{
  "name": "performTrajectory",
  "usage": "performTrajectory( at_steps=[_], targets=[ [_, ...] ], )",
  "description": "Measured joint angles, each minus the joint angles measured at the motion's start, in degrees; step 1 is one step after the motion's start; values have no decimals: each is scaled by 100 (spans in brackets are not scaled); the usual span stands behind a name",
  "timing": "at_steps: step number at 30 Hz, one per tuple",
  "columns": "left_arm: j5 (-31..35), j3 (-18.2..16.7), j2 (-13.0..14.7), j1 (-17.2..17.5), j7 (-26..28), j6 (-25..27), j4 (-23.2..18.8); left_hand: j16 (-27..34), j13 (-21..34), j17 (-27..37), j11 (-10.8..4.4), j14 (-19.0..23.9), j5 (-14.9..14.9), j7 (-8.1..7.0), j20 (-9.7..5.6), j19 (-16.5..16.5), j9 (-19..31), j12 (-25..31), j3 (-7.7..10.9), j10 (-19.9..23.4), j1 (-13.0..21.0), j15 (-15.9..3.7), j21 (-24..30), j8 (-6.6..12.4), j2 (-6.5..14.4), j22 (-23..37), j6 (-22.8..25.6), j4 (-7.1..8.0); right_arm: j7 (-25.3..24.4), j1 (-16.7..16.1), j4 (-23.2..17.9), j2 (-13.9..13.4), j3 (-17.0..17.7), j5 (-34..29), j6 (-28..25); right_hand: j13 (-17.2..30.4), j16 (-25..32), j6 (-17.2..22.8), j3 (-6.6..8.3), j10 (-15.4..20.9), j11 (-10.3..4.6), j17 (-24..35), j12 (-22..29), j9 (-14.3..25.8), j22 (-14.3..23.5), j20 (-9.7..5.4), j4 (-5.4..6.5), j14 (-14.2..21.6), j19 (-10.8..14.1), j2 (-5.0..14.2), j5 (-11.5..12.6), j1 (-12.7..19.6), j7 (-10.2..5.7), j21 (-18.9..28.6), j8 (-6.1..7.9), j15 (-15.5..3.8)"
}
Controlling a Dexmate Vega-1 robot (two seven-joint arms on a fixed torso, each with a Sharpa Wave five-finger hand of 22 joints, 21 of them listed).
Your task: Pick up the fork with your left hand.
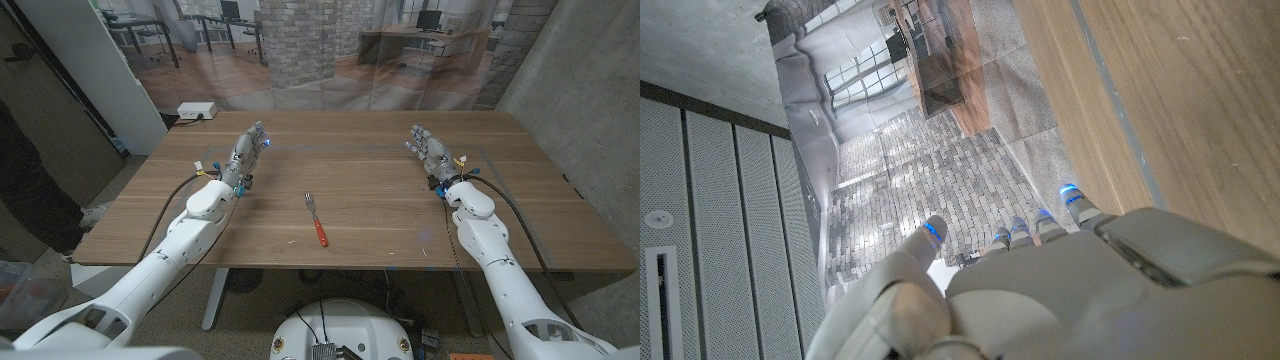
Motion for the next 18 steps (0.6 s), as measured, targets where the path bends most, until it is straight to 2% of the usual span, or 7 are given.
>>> performTrajectory(
  at_steps=[7, 18],
  targets=[
    [224, 27, 127, -50, -2, 29, -101, 0, 0, 0, 22, -21, 0, -60, 21, 20, 0, 22, 13, 86, 76, 21, 0, 0, 30, -15, 61, -96, 127, 27, 54, 156, 164, -150, -11, 0, 0, 0, 23, 23, 23, 0, 0, 0, 0, 0, 23, 0, 0, 0, -2, 0, 0, 0, 0, 0],
    [537, 63, 328, -114, -47, 71, -274, 0, -1, 1, 9, 40, -27, -50, 29, 74, -1, 48, 7, 196, 166, 39, 0, 23, 75, -15, 174, -214, 262, 69, 129, 305, 323, -284, 2, 0, 0, 0, 47, 31, 31, -1, 0, -1, -1, 0, -1, 0, 0, 0, -3, 0, 0, 0, 0, 0]
  ],
)
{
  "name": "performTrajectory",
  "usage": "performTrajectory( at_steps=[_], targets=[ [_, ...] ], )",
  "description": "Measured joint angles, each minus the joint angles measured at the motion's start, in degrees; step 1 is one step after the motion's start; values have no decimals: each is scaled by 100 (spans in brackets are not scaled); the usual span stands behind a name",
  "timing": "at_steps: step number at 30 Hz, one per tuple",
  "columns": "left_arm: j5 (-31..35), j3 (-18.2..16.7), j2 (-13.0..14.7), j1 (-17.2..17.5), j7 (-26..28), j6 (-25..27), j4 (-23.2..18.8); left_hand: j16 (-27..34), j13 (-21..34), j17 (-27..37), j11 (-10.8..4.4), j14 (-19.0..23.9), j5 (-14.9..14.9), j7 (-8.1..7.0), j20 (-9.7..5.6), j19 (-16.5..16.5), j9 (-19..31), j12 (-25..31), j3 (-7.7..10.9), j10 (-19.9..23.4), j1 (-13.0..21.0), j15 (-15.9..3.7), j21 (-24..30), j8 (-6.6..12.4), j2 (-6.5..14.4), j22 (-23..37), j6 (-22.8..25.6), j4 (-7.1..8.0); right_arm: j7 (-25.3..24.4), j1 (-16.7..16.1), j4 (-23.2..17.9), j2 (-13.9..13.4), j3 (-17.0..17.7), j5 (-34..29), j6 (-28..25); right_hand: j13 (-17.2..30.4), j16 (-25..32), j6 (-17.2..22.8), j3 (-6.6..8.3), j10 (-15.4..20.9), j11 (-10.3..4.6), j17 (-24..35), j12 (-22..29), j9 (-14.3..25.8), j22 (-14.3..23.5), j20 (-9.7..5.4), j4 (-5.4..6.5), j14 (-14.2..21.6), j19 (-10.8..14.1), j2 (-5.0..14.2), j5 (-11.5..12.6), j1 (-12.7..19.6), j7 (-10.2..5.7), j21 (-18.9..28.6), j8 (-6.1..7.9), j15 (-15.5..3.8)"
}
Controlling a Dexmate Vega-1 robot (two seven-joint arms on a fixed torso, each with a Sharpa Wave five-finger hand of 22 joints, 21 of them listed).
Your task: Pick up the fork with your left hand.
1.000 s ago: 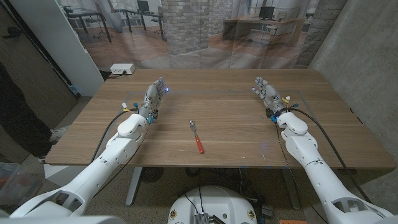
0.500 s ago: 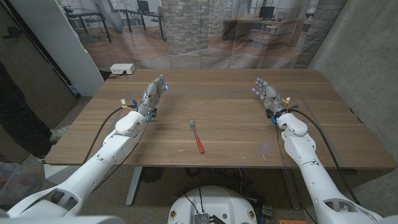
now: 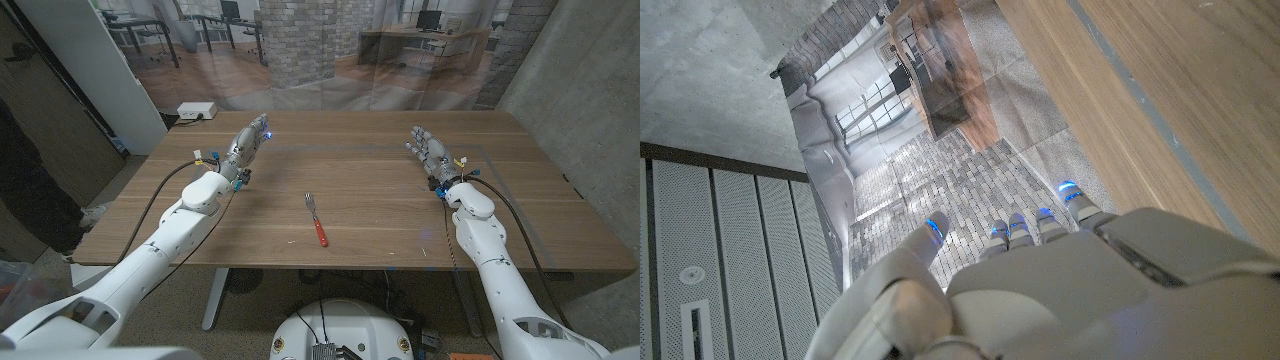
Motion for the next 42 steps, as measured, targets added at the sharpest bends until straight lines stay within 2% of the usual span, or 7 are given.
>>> performTrajectory(
  at_steps=[9, 18, 20, 23, 27, 35, 42],
  targets=[
    [231, 26, 185, -51, -65, 44, -198, 0, 0, 0, -25, 31, 0, 21, 29, 29, 0, 0, 39, 36, 68, 21, 0, 24, 22, 0, 108, -84, 74, 20, 53, 60, 69, -41, 66, 0, 0, 0, 0, 0, 0, 0, 0, 0, 0, 0, 0, 0, 0, 0, 0, 0, 0, 0, 0, 0],
    [477, 32, 342, -120, -287, 110, -359, 0, -1, 1, 31, 75, -44, 20, 2, 62, 0, 0, 65, 93, 173, 15, 0, 40, 68, 1, 185, -207, 117, 36, 114, 119, 123, -53, 133, -1, 0, 20, 0, 0, 0, -1, 0, 0, 0, 0, 0, 0, 0, 0, -38, 0, 21, 0, -28, 0],
    [497, 33, 369, -133, -319, 122, -379, 0, -1, 1, 14, 105, -45, 20, 2, 62, 0, 0, 88, 110, 259, -15, 0, 40, 92, 1, 185, -281, 120, 36, 117, 124, 129, -54, 141, -1, 0, 20, 0, 0, 0, 0, 0, -1, 0, 0, 0, 0, 0, 0, -51, 0, 21, 0, -28, 0],
    [533, 34, 420, -154, -380, 137, -425, 0, -1, 1, -10, 129, -85, -10, -28, 93, 0, 0, 126, 133, 441, -38, -25, 40, 149, -22, 216, -494, 124, 36, 119, 131, 137, -55, 158, -1, 0, 20, 0, 0, 0, -1, 0, 0, -1, 0, 0, 0, 0, 0, -51, 0, 21, 0, -28, 0],
    [600, 36, 515, -190, -482, 184, -514, 0, 15, 1, -41, 170, -111, -53, -60, 124, 0, 0, 151, 164, 628, -75, -46, 39, 81, -28, 258, -753, 126, 32, 120, 140, 148, -56, 179, -1, 0, 20, 9, -1, -1, -1, 0, -1, -1, 0, -9, 0, 0, 0, -51, 0, 21, 0, -28, 0],
    [711, 34, 672, -240, -631, 268, -688, 23, 27, 1, -72, 303, -131, -30, -60, 185, -1, 0, 158, 276, 807, -68, -68, 62, -7, -28, 340, -1030, 132, -4, 107, 155, 156, -56, 208, -1, 0, 20, 23, -1, -1, -1, 0, -1, -1, 0, -23, 0, 0, 0, -51, 0, 20, 0, -28, 0],
    [797, 18, 796, -279, -721, 328, -832, 23, 27, 2, -72, 409, -131, -10, -30, 214, -1, 0, 151, 339, 906, -59, -90, 62, 1, -27, 421, -1147, 141, -25, 93, 167, 158, -51, 246, -1, 0, 20, 23, -1, -1, -1, 0, -1, -1, 0, -23, 0, -1, 0, -51, 0, 20, 0, -28, 0]
  ],
)
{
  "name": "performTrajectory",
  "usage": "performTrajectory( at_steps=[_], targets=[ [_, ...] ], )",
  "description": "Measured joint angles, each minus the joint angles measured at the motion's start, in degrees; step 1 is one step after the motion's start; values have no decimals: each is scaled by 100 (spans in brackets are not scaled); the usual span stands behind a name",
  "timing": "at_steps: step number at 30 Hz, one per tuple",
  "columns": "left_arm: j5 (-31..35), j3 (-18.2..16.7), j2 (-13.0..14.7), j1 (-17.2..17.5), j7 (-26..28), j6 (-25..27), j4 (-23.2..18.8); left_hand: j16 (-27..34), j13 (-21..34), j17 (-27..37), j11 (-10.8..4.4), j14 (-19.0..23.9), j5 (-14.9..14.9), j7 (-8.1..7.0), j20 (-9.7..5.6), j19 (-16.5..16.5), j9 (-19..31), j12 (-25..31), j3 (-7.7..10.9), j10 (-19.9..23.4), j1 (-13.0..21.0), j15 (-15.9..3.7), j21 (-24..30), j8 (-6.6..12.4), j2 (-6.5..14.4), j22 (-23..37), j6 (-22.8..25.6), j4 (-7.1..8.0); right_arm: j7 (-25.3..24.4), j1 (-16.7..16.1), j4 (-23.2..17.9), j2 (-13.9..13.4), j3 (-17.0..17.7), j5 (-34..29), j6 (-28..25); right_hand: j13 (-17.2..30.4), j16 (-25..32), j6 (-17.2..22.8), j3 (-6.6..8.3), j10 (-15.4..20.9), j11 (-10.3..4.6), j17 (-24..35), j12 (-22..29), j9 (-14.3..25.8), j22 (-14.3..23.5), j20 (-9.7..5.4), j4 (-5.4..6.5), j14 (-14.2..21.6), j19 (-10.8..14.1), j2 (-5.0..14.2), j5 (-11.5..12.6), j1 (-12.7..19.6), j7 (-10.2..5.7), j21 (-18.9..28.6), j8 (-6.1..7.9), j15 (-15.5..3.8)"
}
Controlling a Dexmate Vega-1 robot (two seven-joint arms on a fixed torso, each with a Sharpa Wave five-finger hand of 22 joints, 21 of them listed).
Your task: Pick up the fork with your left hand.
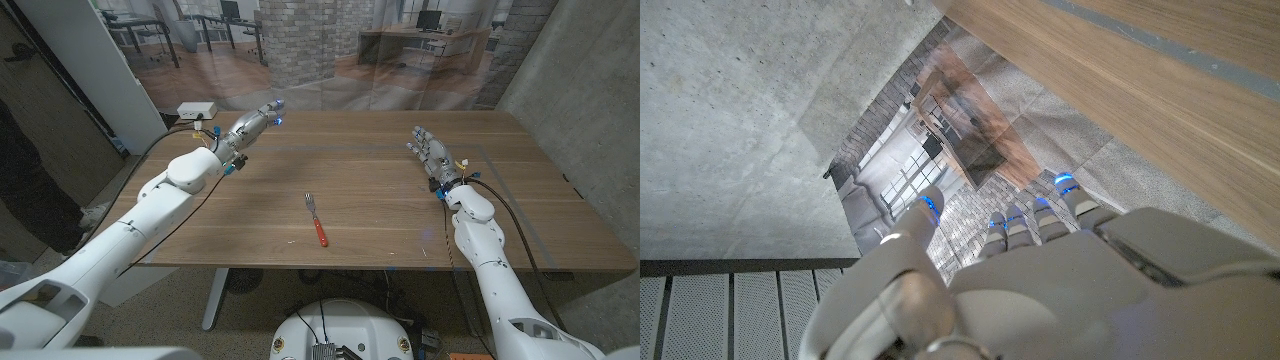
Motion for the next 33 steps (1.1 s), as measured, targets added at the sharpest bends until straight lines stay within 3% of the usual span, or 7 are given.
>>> performTrajectory(
  at_steps=[21, 33],
  targets=[
    [328, -20, 296, -215, -369, 164, -349, 22, -1, 0, 11, 96, 0, 19, 32, 114, 29, 39, -18, 132, 248, -28, 0, 22, -54, 1, 102, -268, 9, -36, -3, 30, -13, 52, 139, 0, 0, 0, 0, 0, 0, 0, 0, 0, 0, 0, 0, 0, 0, -24, 0, -24, 0, 0, 0, 0],
    [487, 60, 421, -460, -726, 220, -507, 22, -1, 1, 11, 129, 0, 9, 0, 145, 29, 39, -34, 131, 339, -19, 0, 22, -39, 4, 153, -332, 8, -6, 118, 54, -33, 93, 242, 0, 0, 0, 24, 0, 0, 0, 0, 0, 0, 0, -24, 0, 0, -24, -19, -24, 0, 0, 0, 0]
  ],
)
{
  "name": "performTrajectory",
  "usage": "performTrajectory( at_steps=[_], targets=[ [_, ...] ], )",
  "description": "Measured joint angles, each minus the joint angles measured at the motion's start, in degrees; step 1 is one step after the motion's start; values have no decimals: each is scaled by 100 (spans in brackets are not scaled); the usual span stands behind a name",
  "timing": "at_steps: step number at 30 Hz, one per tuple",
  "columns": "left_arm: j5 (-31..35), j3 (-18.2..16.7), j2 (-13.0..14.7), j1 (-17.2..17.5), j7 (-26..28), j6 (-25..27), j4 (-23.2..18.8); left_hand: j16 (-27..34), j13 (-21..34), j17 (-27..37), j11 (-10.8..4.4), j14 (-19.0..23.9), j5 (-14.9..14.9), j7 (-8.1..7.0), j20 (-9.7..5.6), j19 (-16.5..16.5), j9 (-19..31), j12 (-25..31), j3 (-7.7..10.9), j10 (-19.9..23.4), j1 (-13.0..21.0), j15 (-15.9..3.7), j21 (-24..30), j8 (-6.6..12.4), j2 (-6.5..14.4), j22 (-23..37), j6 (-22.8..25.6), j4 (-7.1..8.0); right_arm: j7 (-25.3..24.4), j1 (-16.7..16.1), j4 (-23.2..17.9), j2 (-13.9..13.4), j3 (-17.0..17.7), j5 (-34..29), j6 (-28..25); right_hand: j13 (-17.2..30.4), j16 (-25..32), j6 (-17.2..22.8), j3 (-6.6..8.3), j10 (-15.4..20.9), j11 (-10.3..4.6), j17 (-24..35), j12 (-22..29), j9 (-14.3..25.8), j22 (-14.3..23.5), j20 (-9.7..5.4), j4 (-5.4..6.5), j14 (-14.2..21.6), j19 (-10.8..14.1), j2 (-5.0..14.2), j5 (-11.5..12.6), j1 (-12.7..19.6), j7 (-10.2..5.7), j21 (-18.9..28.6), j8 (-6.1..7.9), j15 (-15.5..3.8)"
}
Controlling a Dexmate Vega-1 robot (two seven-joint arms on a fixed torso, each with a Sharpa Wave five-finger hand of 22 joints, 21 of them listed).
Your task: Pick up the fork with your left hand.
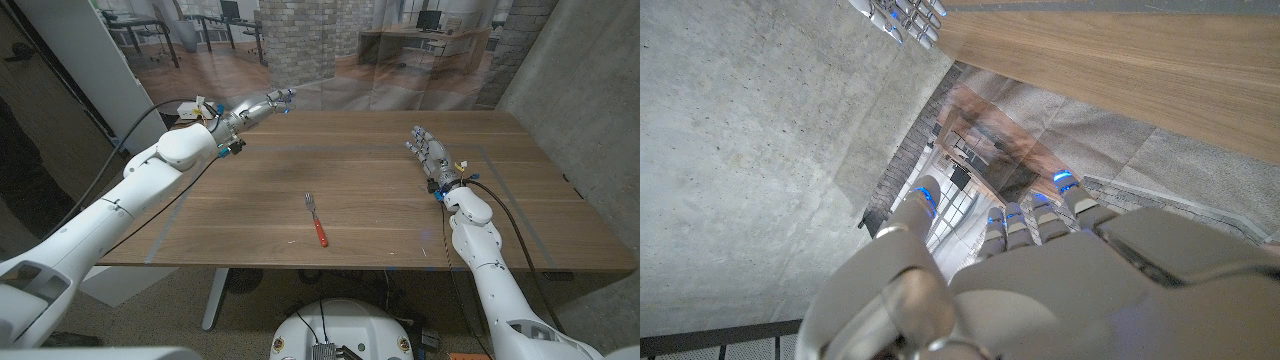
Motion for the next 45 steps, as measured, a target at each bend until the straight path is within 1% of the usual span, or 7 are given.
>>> performTrajectory(
  at_steps=[6, 14, 24, 30, 34, 43, 45],
  targets=[
    [112, 68, 59, -154, -184, 31, -77, 0, 0, 0, -39, 37, 0, 0, 30, 30, 0, 0, -22, 43, 61, 0, 0, 0, -17, 4, 0, -56, -3, 20, 75, 9, -2, 20, 50, 0, 0, 0, 0, 32, 32, 0, 0, 0, 0, 0, 0, 0, 0, 0, -20, 0, 0, 0, 0, 0],
    [296, 154, 128, -345, -428, 41, -194, 0, -1, 0, -10, 79, 0, -23, 35, 94, 0, 0, -30, 134, 188, -42, -41, 0, -97, -4, 65, -156, -9, 35, 145, 18, -3, 51, 123, 0, 0, 0, 0, 32, 32, 0, 0, 0, 0, 0, 0, 0, 0, 0, -20, 0, 0, 0, 0, 0],
    [534, 250, 231, -548, -747, 115, -387, 0, -1, 0, -43, 136, -34, -20, 39, 106, -1, 0, -53, 168, 305, -44, -46, 0, -155, -4, 123, -180, -13, 37, 198, 24, 1, 89, 186, 0, 0, 31, 0, 32, 32, 0, 0, 0, 0, 0, 0, 0, 0, -24, -20, -24, 31, 0, 0, 0],
    [658, 284, 301, -641, -918, 130, -529, 0, -1, 0, -123, 210, -34, -82, -30, 175, -1, 23, -94, 248, 533, -117, -81, 44, -290, -4, 185, -220, -15, 23, 204, 28, 4, 108, 213, 0, 0, 31, 0, 32, 32, 0, 0, 0, 0, 0, 0, 0, 0, -38, -20, -38, 31, 0, 0, 0],
    [742, 304, 352, -700, -1048, 132, -622, 0, -1, 7, -123, 238, -33, -133, -60, 204, -1, 23, -117, 307, 632, -146, -84, 44, -367, -3, 236, -243, -18, 4, 204, 34, 4, 115, 224, 0, 0, 31, 0, 31, 31, 0, 0, 0, 0, 0, 0, 0, 0, -38, -20, -38, 31, 0, 0, 0],
    [909, 346, 451, -870, -1367, 132, -799, 0, 29, 14, -133, 305, -33, -164, -30, 234, -1, 24, -119, 401, 836, -141, -106, 44, -444, -3, 266, -242, -35, -60, 144, 46, 8, 130, 237, 0, 0, 34, 0, 31, 31, 0, 0, 0, 0, 0, 0, 0, 0, -38, -20, -38, 34, 0, 0, 0],
    [956, 360, 471, -940, -1474, 122, -836, 0, 29, 14, -142, 305, -33, -196, -53, 257, -1, 24, -165, 411, 891, -141, -106, 44, -463, -3, 298, -242, -46, -76, 123, 53, 9, 134, 245, 0, 20, 64, 0, 31, 31, 0, 0, 0, 0, 0, 0, 0, 0, -38, -20, -38, 63, 0, 0, 0]
  ],
)
